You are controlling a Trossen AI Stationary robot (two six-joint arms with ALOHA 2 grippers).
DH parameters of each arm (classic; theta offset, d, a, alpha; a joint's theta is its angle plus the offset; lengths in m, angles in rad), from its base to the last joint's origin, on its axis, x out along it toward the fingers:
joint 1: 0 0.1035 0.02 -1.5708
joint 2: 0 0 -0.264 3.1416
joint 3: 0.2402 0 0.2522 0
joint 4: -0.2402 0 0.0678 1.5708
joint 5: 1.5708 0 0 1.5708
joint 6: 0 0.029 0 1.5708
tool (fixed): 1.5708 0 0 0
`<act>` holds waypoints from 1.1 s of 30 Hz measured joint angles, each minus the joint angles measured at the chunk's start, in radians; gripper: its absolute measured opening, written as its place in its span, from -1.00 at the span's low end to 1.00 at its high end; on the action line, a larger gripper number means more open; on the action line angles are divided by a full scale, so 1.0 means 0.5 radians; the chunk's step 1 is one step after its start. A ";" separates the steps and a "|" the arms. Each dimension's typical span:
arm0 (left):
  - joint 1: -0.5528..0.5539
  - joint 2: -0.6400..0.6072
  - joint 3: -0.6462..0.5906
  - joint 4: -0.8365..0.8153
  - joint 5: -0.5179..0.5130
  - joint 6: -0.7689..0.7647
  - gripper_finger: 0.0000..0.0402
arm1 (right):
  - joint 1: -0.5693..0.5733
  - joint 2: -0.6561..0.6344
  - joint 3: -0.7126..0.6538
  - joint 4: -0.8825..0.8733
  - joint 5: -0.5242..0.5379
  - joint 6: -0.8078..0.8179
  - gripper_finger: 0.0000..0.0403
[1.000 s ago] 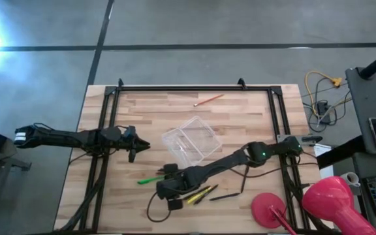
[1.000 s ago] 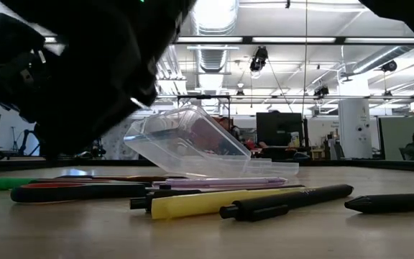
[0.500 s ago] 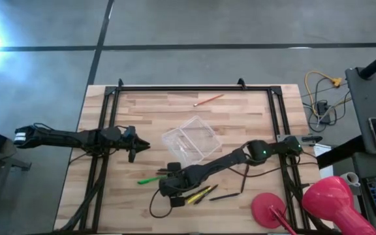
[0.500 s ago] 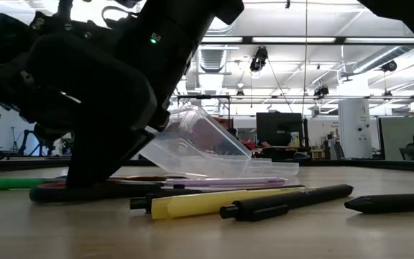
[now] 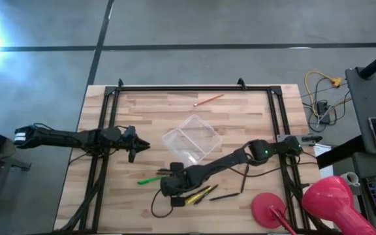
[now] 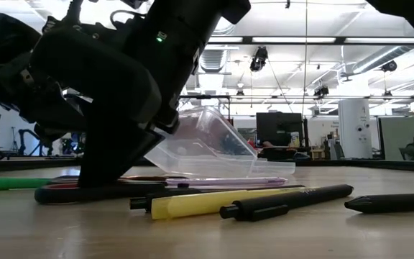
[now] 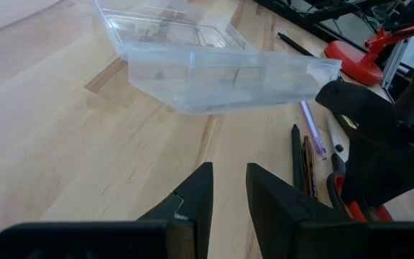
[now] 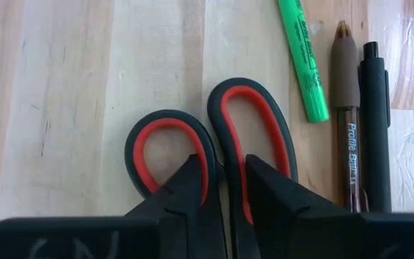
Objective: Pick & place school supplies into a supply box
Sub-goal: Put the scissors into the transparent case
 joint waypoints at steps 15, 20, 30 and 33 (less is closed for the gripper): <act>0.000 0.000 -0.001 0.000 0.000 0.000 -0.65 | 0.049 -0.067 0.488 -0.182 0.040 0.286 -0.67; 0.000 0.000 0.000 0.000 0.000 0.000 -0.65 | 0.063 -0.214 0.506 -0.153 0.227 0.538 -0.67; -0.001 -0.001 0.000 0.000 0.000 0.000 -0.65 | -0.095 -0.468 0.513 -0.318 0.973 0.903 -0.67; 0.000 -0.001 0.000 0.000 0.000 0.000 -0.65 | -0.218 -0.502 0.513 -0.528 0.993 0.915 -0.67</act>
